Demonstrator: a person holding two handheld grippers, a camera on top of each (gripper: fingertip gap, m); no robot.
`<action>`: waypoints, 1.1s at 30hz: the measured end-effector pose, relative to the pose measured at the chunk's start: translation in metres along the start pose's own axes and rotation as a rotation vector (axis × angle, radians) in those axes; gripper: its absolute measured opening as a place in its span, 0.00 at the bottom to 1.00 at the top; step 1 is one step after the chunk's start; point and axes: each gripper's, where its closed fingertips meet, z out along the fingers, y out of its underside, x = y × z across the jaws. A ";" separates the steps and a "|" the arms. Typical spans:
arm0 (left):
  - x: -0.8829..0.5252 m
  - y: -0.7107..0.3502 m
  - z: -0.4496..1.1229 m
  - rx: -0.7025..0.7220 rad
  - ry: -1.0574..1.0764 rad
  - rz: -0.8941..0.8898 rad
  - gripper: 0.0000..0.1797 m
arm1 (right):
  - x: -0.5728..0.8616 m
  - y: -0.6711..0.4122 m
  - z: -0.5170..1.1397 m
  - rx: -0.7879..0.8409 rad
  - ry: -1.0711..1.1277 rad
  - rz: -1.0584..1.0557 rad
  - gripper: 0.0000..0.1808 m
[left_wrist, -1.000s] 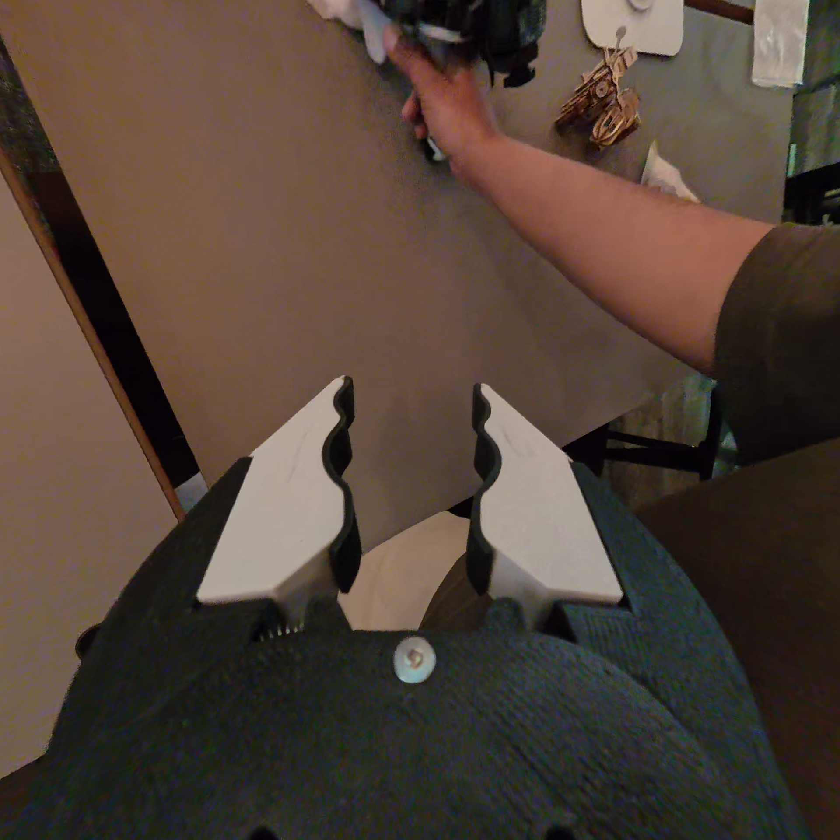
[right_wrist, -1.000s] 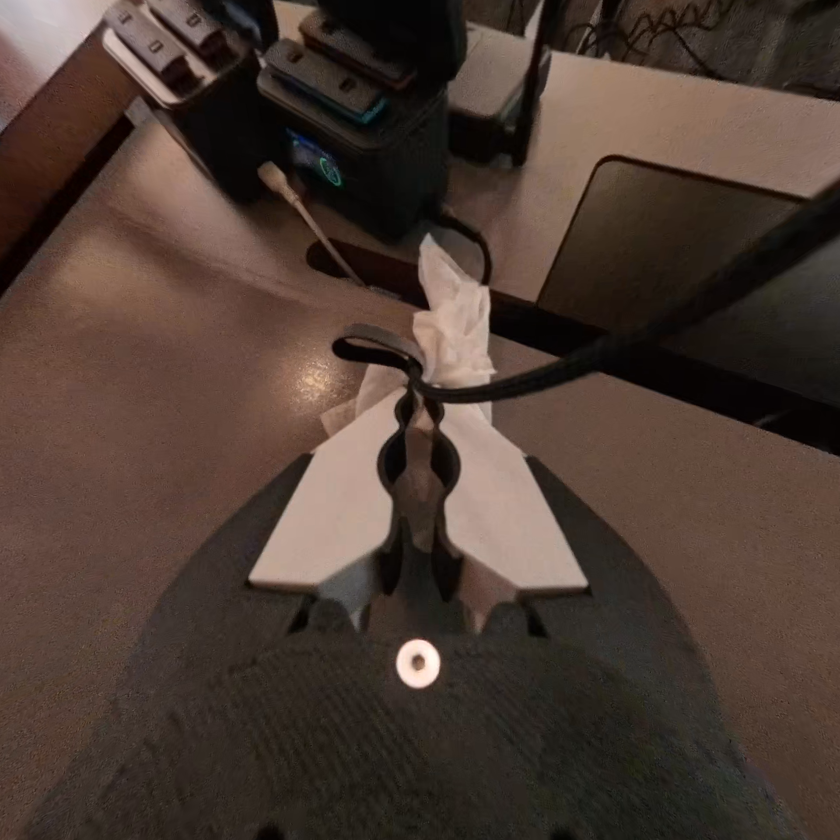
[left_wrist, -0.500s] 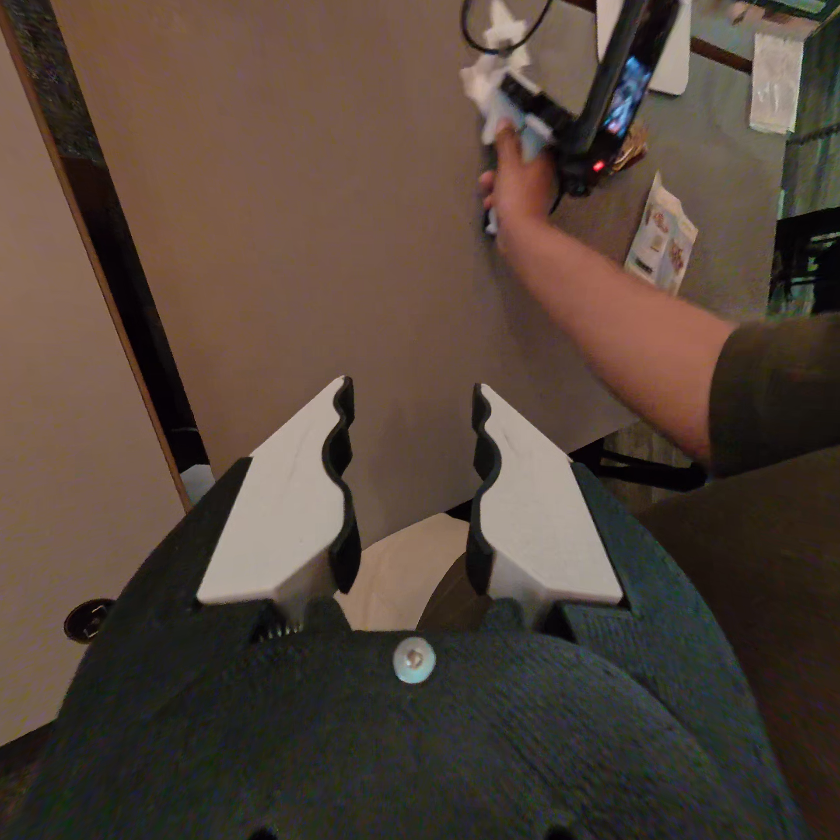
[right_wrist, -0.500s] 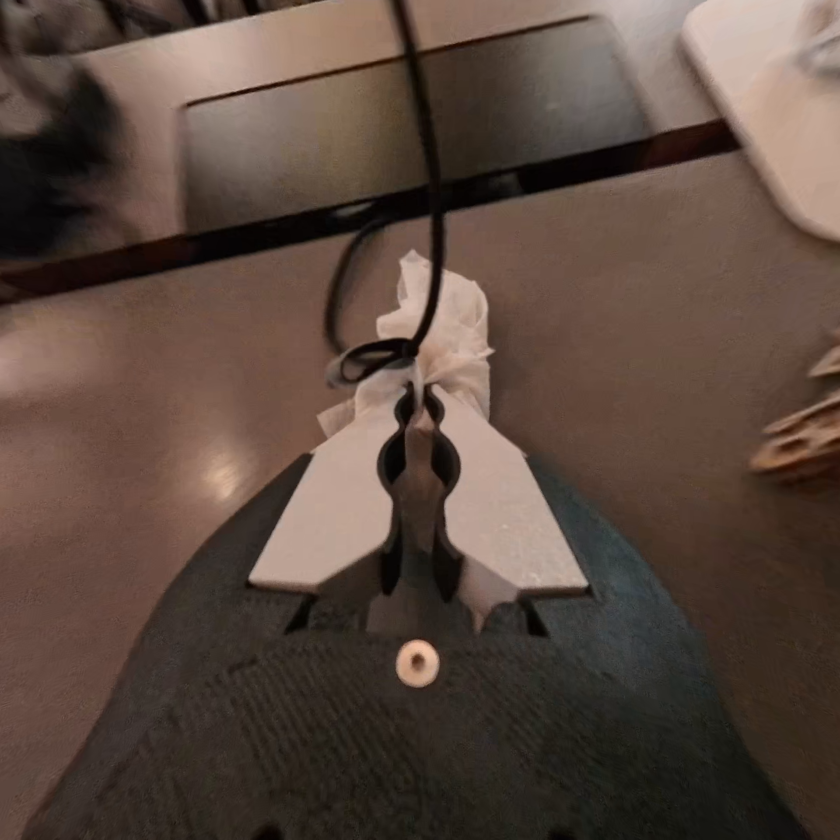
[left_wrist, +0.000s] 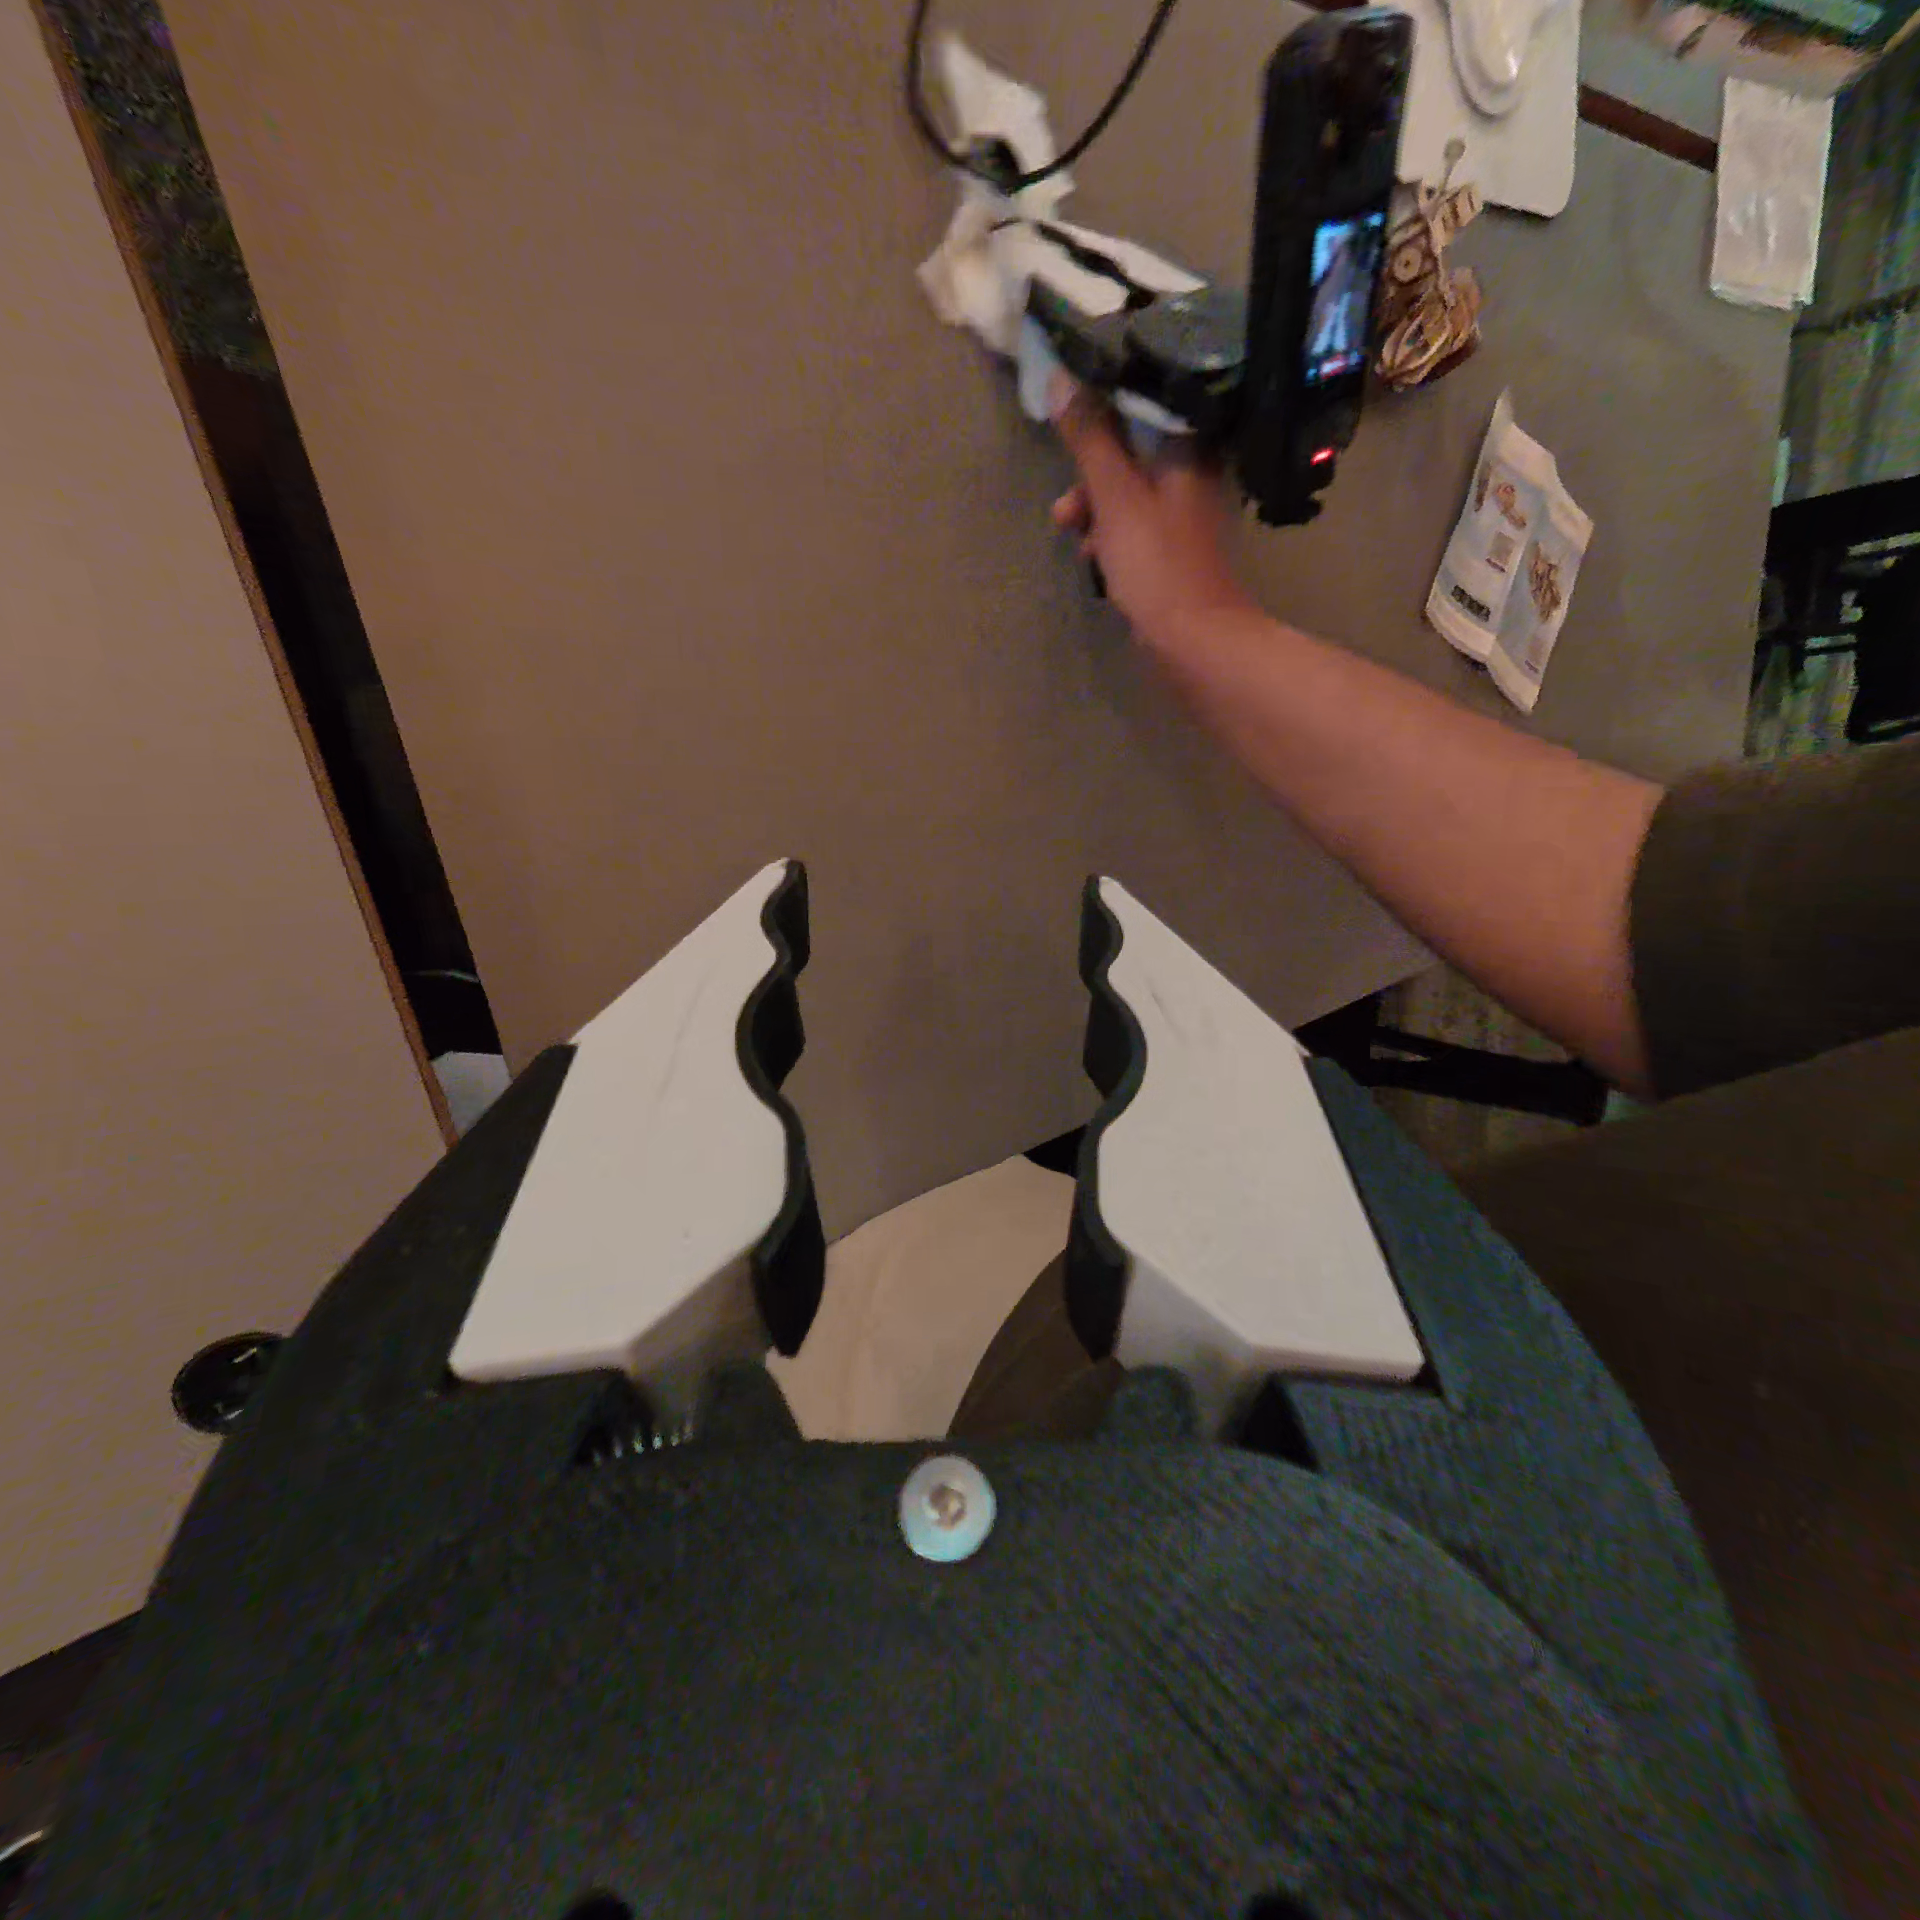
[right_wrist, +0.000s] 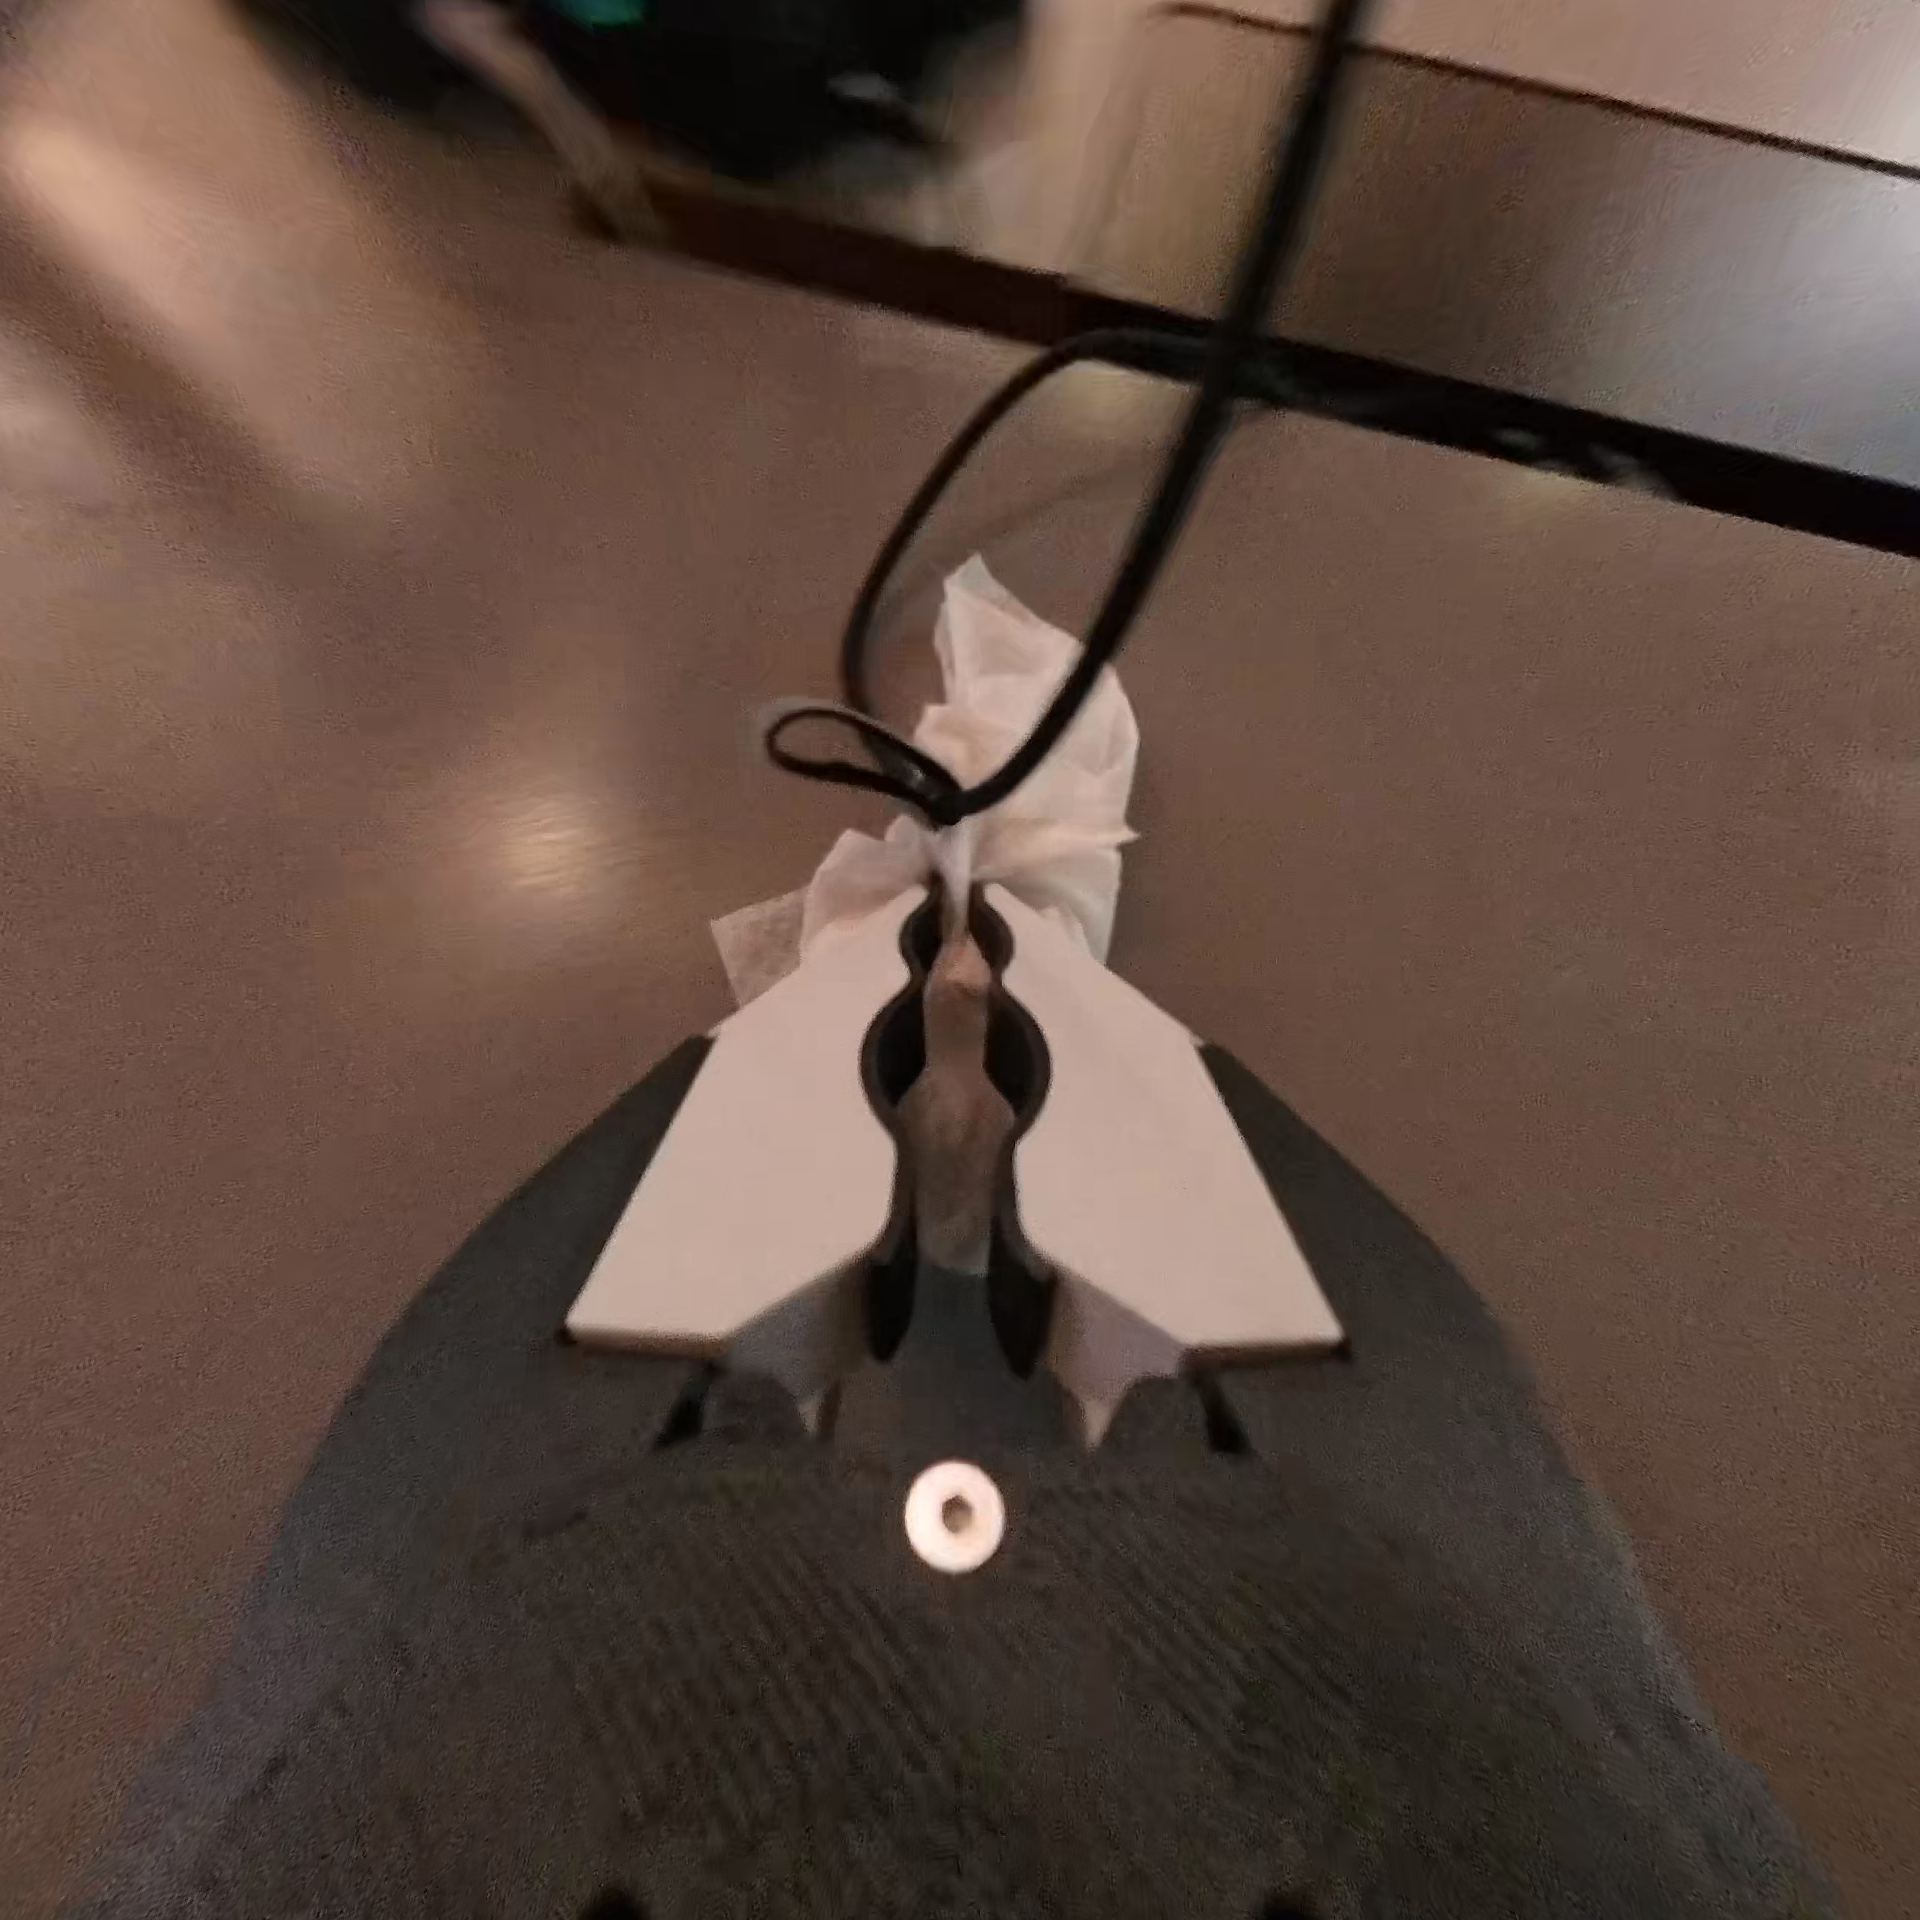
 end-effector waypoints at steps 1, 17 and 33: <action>0.001 -0.001 -0.001 0.006 0.004 -0.004 0.27 | 0.028 -0.001 0.002 0.007 0.054 0.063 0.01; 0.005 0.001 0.000 0.002 0.006 0.006 0.27 | 0.100 -0.019 -0.074 0.431 -0.281 1.008 0.01; 0.010 0.001 0.001 -0.002 0.016 0.019 0.27 | 0.062 -0.051 -0.100 -0.041 -0.734 0.832 0.01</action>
